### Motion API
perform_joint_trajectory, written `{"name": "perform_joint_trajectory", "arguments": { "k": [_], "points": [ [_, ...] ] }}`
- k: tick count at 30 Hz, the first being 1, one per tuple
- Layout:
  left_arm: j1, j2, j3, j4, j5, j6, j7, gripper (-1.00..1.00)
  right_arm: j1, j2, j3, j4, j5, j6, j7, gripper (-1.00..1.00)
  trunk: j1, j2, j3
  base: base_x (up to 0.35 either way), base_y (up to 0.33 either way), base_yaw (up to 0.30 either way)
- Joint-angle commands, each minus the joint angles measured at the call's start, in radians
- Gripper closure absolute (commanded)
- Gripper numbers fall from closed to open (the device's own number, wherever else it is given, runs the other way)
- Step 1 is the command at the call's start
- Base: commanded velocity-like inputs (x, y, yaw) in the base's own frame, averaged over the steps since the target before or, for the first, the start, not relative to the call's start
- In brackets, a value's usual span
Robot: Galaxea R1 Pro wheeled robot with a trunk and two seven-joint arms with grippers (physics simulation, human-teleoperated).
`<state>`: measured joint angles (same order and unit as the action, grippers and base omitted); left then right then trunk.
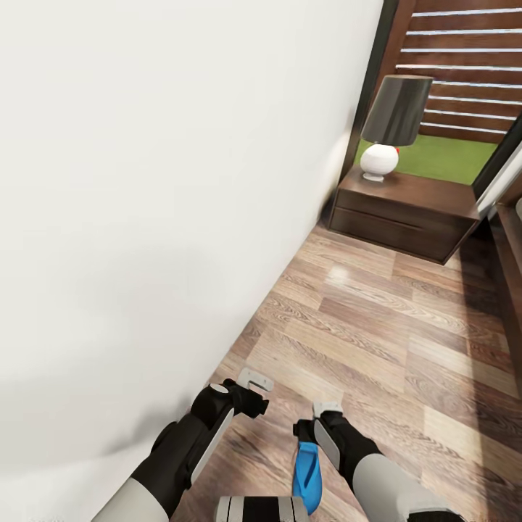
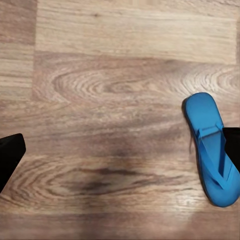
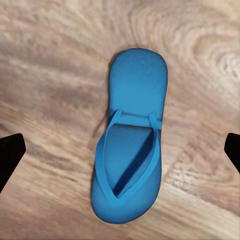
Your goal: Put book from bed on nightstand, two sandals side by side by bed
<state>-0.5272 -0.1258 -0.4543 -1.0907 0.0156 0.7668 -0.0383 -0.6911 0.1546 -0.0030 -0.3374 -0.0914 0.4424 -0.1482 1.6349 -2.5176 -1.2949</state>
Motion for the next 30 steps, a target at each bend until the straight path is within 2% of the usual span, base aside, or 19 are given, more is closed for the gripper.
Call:
{"name": "perform_joint_trajectory", "arguments": {
  "k": [1,11,15,30],
  "points": [
    [0.000,0.000,0.000,-0.001,0.001,0.005,-0.002,-1.00,-0.001,0.000,0.000,-0.002,-0.010,0.004,-0.007,-1.00,0.000,-0.001,-0.005,0.000,0.000,0.000],
    [0.000,0.000,-0.001,-0.001,0.001,0.005,-0.001,-1.00,-0.006,0.000,0.000,-0.001,-0.010,0.004,-0.007,-1.00,0.001,-0.001,-0.009,0.000,0.000,0.000],
    [0.000,0.000,-0.001,-0.001,0.001,0.005,-0.001,-1.00,-0.010,-0.001,0.000,0.001,-0.010,0.004,-0.007,-1.00,0.002,-0.002,-0.024,0.000,0.000,0.000],
    [0.000,0.000,-0.001,-0.001,0.001,0.005,-0.002,-1.00,-0.020,-0.001,0.000,0.003,-0.010,0.004,-0.007,-1.00,0.003,-0.002,-0.028,0.000,0.000,0.000]
  ]
}}
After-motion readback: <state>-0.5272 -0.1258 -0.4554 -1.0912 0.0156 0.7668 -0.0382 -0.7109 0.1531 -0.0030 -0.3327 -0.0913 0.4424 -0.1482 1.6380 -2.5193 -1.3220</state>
